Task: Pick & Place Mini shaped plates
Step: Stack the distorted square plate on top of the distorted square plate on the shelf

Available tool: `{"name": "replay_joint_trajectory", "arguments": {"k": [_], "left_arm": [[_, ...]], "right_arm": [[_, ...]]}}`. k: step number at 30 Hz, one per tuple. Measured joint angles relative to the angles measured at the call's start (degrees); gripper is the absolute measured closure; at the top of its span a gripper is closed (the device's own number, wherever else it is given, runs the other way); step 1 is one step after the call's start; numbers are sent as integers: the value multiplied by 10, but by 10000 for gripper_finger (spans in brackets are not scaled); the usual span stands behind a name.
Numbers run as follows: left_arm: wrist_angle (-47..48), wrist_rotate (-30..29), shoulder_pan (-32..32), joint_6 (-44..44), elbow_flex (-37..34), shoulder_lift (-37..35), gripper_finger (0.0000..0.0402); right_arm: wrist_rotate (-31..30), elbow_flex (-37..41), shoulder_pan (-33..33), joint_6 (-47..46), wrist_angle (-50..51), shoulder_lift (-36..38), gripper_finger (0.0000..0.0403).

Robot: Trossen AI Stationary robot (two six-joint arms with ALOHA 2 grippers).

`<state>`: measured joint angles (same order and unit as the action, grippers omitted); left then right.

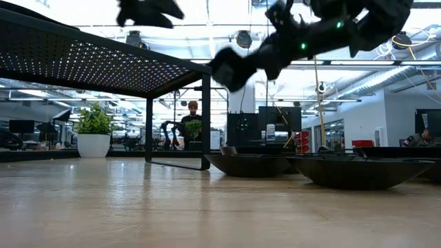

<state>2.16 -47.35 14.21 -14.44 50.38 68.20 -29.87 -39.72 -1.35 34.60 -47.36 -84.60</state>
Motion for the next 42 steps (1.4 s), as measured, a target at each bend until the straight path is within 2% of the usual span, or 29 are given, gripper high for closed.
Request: {"name": "replay_joint_trajectory", "arguments": {"k": [3,6,10,13,20,36,39,42], "left_arm": [[16,-25,-23,49,70,79,167],[41,-42,-40,88,133,143,157],[54,-50,-45,131,192,202,160],[52,-54,-43,151,210,230,171],[64,-112,-49,154,213,244,200],[98,-80,-53,109,213,244,260],[98,-81,-53,107,213,244,287],[99,-81,-53,110,213,242,344]], "right_arm": [[-31,0,23,29,-35,0,403],[-33,0,34,42,-43,0,403],[-34,0,35,43,-42,0,403],[-34,0,35,50,-42,0,403],[-33,0,37,53,-45,0,403],[-31,0,68,84,-82,0,403],[-31,0,67,79,-80,0,403],[-32,0,66,60,-73,0,403]]}}
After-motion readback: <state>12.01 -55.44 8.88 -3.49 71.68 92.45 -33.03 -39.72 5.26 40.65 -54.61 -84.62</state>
